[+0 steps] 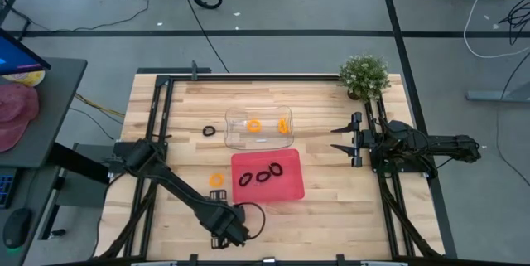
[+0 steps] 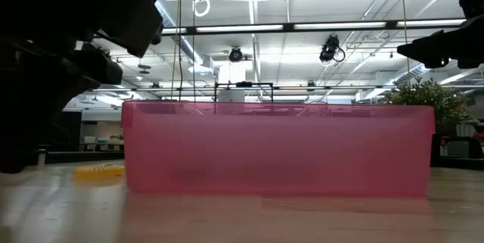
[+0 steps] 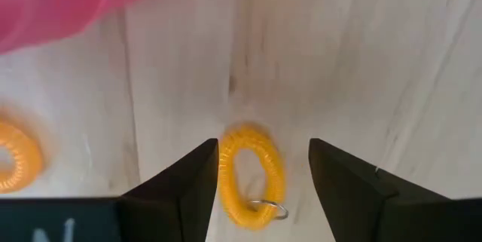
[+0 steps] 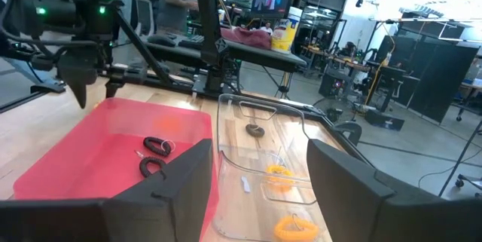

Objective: Sort spring keychains
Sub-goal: Put the yellow spring keychain into the transparent bin

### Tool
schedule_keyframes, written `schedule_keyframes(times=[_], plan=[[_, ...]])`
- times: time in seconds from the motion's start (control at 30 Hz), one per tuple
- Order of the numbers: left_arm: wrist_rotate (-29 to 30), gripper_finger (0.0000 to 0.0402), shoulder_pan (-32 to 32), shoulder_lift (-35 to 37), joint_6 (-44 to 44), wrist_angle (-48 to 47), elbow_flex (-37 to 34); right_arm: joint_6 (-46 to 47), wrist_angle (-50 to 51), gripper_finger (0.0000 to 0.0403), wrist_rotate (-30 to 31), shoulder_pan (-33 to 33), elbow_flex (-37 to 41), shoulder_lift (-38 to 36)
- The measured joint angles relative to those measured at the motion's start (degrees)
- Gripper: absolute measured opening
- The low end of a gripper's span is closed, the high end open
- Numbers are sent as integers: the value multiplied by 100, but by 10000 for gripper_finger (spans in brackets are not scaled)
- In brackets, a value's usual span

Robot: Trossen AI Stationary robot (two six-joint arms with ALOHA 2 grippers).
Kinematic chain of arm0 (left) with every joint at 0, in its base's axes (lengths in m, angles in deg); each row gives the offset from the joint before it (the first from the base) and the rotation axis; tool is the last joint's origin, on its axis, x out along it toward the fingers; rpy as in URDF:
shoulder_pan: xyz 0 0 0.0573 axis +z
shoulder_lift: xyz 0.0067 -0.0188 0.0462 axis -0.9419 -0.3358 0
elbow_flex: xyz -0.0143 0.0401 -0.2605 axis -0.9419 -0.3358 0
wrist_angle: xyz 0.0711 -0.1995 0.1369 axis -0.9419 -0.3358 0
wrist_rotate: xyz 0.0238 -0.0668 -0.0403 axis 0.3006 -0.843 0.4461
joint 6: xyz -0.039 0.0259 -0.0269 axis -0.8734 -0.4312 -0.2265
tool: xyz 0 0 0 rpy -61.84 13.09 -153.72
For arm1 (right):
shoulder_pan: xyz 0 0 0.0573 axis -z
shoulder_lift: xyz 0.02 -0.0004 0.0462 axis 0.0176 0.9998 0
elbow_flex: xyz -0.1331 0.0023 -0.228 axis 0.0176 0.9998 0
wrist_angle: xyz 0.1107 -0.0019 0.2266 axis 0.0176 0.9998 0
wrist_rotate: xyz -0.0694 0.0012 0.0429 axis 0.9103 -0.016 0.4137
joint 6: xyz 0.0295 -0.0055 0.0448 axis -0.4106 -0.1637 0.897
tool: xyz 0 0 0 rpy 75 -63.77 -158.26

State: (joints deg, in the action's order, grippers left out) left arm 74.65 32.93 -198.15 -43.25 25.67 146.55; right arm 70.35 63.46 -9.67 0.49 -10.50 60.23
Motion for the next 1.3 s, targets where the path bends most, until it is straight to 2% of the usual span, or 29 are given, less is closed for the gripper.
schedule_keyframes(times=[0.5,1.13,1.3], plan=[[90,210,33,0,70,89,2,0,0,222,1,2,-1,0],[87,211,-358,0,-608,-46,5,0,0,222,1,2,-1,0],[87,211,-346,0,-659,222,-277,0,0,222,1,0,-1,0]])
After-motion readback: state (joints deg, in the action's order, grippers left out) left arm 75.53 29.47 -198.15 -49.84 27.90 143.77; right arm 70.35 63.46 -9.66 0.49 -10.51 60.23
